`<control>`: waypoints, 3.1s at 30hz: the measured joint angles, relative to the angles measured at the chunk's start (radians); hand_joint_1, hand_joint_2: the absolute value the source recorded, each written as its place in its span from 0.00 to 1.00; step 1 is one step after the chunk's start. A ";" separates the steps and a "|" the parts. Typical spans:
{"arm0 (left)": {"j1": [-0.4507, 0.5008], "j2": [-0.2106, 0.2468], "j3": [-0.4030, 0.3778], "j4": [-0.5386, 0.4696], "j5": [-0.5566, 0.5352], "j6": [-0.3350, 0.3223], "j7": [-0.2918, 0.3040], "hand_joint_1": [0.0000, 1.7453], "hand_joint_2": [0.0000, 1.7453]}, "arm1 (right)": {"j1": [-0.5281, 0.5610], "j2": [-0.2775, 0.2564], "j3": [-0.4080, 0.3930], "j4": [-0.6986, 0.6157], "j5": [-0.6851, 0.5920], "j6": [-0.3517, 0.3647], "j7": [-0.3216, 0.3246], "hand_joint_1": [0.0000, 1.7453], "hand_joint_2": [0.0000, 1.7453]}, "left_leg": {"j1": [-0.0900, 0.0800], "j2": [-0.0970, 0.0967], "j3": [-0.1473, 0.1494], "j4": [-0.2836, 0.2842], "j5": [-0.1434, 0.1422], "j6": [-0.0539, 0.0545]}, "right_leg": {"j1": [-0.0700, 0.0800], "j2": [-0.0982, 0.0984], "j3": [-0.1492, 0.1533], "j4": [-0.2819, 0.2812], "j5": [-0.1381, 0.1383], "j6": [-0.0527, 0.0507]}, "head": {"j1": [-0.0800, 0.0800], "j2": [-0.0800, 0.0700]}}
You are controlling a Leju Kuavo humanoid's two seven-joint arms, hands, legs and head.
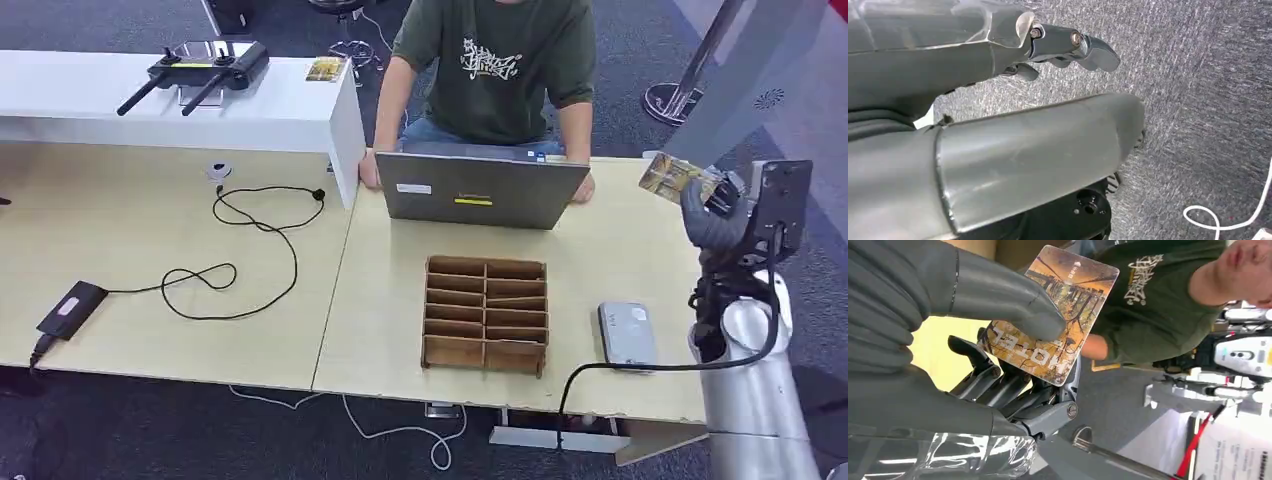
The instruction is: Pass the card to the sensor for recognition and then transmit it.
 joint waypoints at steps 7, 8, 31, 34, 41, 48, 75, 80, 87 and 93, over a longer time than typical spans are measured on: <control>0.001 0.000 0.002 0.000 0.006 0.000 0.005 0.00 0.00 | 0.087 -0.014 -0.041 0.006 -0.006 -0.001 -0.001 1.00 1.00 | 0.000 0.000 0.000 0.000 0.000 0.000 | 0.000 0.000 0.000 0.000 0.000 0.000 | 0.000 0.000; 0.002 0.000 0.003 0.000 0.006 0.000 0.005 0.00 0.00 | 0.101 -0.015 -0.047 0.005 -0.007 -0.002 -0.001 1.00 1.00 | 0.000 0.000 0.000 0.000 0.000 0.000 | 0.000 0.000 0.000 0.000 0.000 0.000 | 0.000 0.000; 0.019 -0.001 0.032 0.000 0.006 0.000 0.009 0.00 0.00 | 0.354 -0.005 -0.169 -0.073 -0.002 -0.019 0.019 1.00 1.00 | 0.000 0.000 0.000 0.000 0.000 0.000 | 0.000 0.000 0.000 0.000 -0.001 0.000 | 0.000 0.000; 0.019 -0.001 0.032 0.000 0.005 0.000 0.011 0.00 0.00 | 0.375 -0.001 -0.181 -0.080 -0.002 -0.020 0.020 1.00 1.00 | 0.000 0.000 0.000 0.000 0.000 0.000 | 0.000 0.000 0.000 0.000 -0.001 0.000 | 0.000 0.000; 0.019 -0.001 0.033 -0.001 -0.005 0.000 0.014 0.00 0.00 | 0.411 0.010 -0.195 -0.085 0.001 -0.021 0.027 1.00 1.00 | 0.000 0.000 0.000 0.000 0.000 0.000 | 0.000 0.000 0.000 0.000 -0.001 0.000 | 0.000 0.000; 0.018 -0.001 0.033 -0.009 -0.015 0.000 0.023 0.00 0.00 | 0.413 0.023 -0.194 -0.077 0.013 -0.017 0.031 1.00 1.00 | 0.000 0.000 0.000 0.000 0.000 0.000 | 0.000 0.000 0.000 0.000 -0.001 0.000 | 0.000 0.000; 0.013 0.000 0.042 -0.030 -0.043 0.000 0.042 0.00 0.00 | 0.279 0.056 -0.112 0.117 0.095 0.009 0.059 1.00 1.00 | 0.000 0.000 0.000 0.000 0.000 0.000 | 0.000 0.000 0.000 0.000 -0.001 0.000 | 0.000 0.000; 0.010 0.000 0.051 -0.030 -0.050 0.000 0.042 0.00 0.00 | 0.273 0.056 -0.111 0.132 0.126 -0.015 0.062 1.00 1.00 | 0.000 0.000 0.000 0.000 0.000 0.000 | 0.000 0.000 0.000 0.000 -0.001 0.000 | 0.000 0.000; 0.005 0.000 0.053 -0.030 -0.051 0.000 0.042 0.00 0.00 | 0.257 0.047 -0.113 0.138 0.176 -0.022 0.077 1.00 1.00 | 0.000 0.001 0.000 0.000 0.000 0.000 | 0.000 0.000 0.000 0.000 -0.001 0.000 | 0.000 0.000; 0.005 0.000 0.054 -0.030 -0.056 0.000 0.042 0.00 0.00 | 0.245 0.018 -0.129 0.142 0.196 -0.021 0.082 1.00 1.00 | 0.000 0.000 0.000 0.000 0.000 0.000 | 0.000 0.000 0.000 0.000 -0.001 0.000 | 0.000 0.000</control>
